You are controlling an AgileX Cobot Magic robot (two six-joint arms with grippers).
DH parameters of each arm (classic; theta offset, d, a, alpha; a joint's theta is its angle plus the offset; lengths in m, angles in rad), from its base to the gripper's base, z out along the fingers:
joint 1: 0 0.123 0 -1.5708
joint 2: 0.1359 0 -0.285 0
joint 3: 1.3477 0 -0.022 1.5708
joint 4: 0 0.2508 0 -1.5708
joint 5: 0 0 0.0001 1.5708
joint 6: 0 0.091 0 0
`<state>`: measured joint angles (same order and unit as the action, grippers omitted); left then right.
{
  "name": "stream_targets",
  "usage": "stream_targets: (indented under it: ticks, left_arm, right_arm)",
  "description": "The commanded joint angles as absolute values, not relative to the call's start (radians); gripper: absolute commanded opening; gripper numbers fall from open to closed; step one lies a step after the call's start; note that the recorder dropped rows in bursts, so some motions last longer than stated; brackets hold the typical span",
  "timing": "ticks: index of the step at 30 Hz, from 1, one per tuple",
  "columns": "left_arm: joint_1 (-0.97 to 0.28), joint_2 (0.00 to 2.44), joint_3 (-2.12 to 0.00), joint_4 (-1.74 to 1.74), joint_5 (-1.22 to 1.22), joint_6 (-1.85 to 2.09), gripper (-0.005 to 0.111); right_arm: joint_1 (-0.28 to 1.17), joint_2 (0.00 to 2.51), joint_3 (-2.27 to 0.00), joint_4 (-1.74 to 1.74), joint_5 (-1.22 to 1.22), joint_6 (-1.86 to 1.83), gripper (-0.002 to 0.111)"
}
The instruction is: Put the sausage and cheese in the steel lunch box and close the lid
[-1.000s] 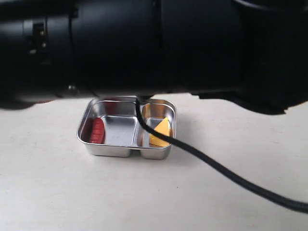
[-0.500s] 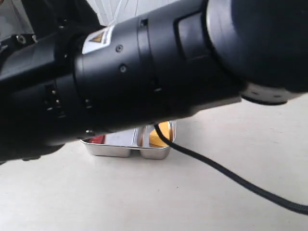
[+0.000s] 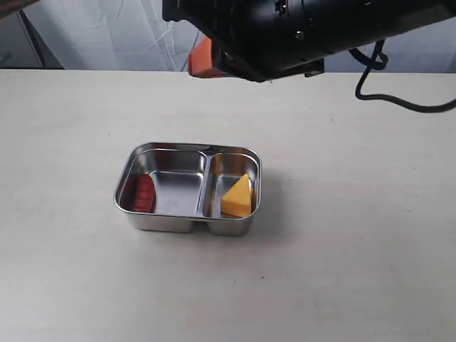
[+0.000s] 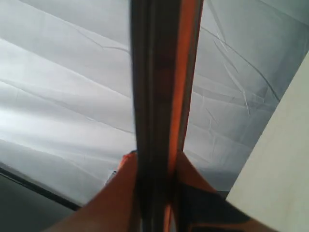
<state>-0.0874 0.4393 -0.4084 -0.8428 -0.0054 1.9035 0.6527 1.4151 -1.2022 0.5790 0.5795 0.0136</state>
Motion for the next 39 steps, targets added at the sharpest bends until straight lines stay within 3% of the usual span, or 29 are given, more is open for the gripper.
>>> stream_targets:
  ticks: [1,3,8,16,24,32,39]
  left_arm:
    - [-0.103,0.465,-0.422,-0.799,0.021,1.885,0.000]
    - [-0.121,0.508,-0.429,-0.909,0.050,1.841,0.000]
    - [-0.151,0.597,-0.497,-1.171,0.186,1.773,0.000]
    - [-0.151,0.765,-0.588,-1.192,0.417,1.170,0.000]
    - [-0.148,0.884,-0.588,-0.969,0.401,1.052,0.000]
    - [-0.161,0.856,-0.588,-0.688,0.280,1.049,0.000]
    - [-0.161,0.817,-0.588,-0.650,0.289,1.047,0.000]
  right_arm:
    - [0.558,1.477,-1.210,0.389,0.755,-0.052,0.001]
    - [0.537,1.526,-1.210,0.311,0.841,-0.021,0.001]
    - [0.535,1.579,-1.210,0.332,0.790,-0.019,0.001]
    - [0.549,1.551,-1.159,0.414,0.610,-0.028,0.000]
    - [0.549,1.430,-0.901,0.454,0.464,-0.110,0.000]
    - [0.541,1.396,-0.868,0.647,0.434,-0.232,-0.001]
    - [0.376,1.528,-0.988,0.946,0.877,-0.429,-0.001]
